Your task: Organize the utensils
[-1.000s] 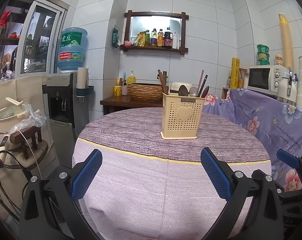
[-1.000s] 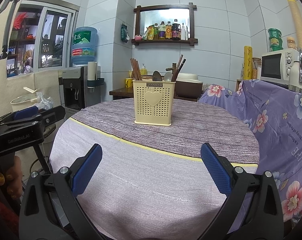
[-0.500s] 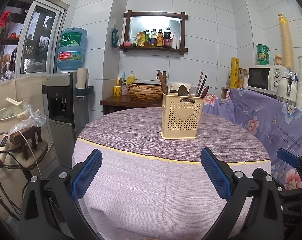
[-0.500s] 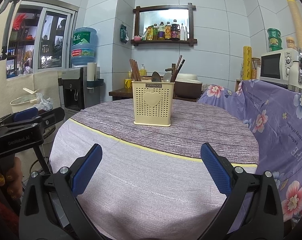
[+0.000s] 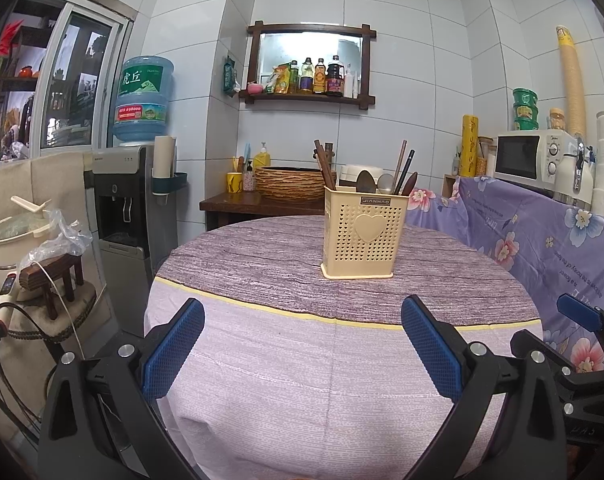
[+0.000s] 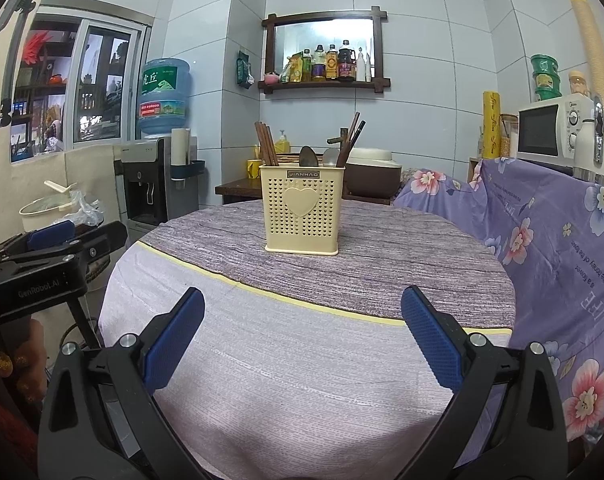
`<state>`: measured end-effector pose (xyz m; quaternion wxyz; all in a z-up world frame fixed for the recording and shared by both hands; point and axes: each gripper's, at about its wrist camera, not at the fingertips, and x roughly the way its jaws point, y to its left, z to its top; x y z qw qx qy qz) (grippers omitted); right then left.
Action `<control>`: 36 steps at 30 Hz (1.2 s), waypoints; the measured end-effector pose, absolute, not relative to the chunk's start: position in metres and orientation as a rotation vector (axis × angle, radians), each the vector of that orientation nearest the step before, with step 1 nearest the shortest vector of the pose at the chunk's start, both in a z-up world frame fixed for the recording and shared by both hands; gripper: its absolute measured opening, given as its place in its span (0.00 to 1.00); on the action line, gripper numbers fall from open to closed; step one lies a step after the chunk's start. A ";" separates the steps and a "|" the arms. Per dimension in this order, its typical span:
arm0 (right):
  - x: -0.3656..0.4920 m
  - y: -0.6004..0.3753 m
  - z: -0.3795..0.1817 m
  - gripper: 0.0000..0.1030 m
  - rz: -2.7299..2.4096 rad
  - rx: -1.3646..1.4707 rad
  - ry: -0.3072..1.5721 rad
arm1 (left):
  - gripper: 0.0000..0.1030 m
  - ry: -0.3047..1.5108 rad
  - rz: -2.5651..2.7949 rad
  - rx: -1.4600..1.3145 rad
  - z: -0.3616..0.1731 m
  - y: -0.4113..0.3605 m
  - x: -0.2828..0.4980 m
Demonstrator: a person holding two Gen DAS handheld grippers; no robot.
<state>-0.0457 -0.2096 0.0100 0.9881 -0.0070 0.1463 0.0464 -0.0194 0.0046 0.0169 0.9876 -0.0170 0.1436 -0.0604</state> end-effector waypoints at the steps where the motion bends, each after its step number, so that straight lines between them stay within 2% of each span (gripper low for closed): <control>1: -0.046 -0.210 0.011 0.94 0.094 -0.011 0.293 | 0.95 0.288 -0.120 -0.034 0.017 0.004 -0.019; 36: -0.048 -0.210 0.015 0.94 0.092 -0.009 0.285 | 0.95 0.288 -0.128 -0.033 0.019 0.005 -0.019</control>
